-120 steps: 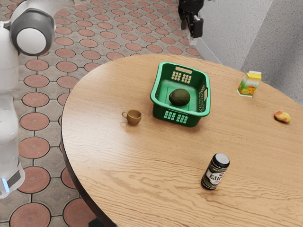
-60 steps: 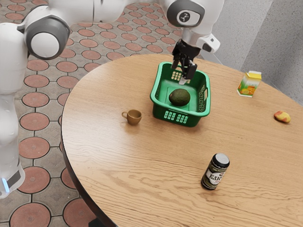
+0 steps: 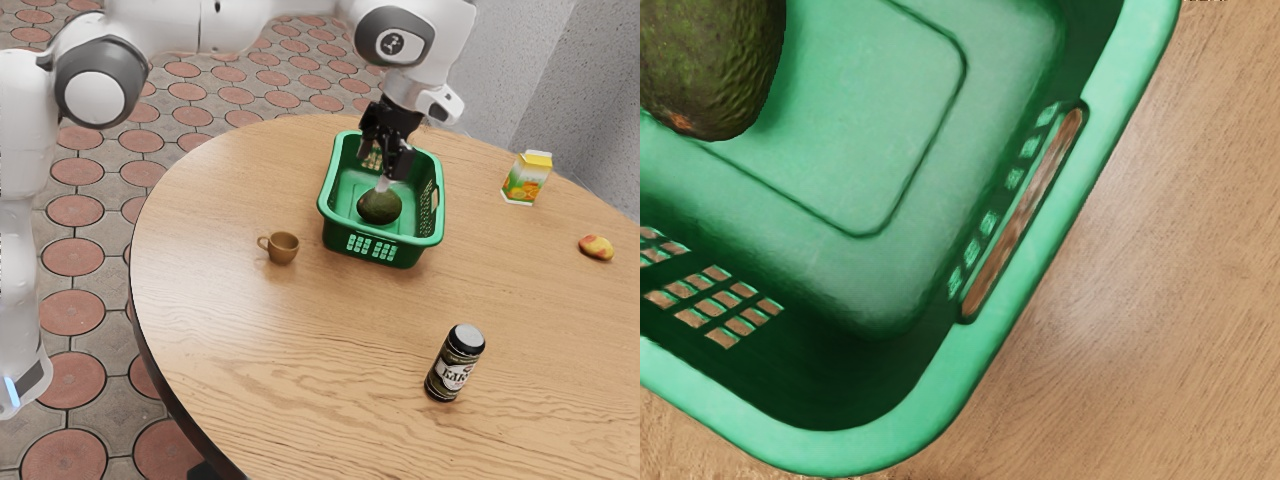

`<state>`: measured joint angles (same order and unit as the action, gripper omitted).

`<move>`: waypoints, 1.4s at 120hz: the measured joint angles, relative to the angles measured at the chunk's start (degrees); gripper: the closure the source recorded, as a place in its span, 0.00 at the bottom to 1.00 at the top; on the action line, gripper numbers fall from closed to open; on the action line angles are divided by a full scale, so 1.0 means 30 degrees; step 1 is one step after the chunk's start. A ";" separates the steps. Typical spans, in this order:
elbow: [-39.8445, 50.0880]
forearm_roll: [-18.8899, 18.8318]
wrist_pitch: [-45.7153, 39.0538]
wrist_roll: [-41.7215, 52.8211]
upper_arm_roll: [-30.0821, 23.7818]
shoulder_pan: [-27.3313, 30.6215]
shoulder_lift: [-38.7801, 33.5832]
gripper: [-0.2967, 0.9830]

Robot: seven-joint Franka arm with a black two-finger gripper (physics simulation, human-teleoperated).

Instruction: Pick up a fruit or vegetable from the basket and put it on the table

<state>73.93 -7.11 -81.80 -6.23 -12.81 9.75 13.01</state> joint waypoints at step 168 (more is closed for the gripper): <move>-0.4949 0.0095 -0.3891 0.4223 0.0416 0.3168 0.7203 0.23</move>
<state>59.08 -6.83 -93.47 6.44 -11.57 19.25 34.62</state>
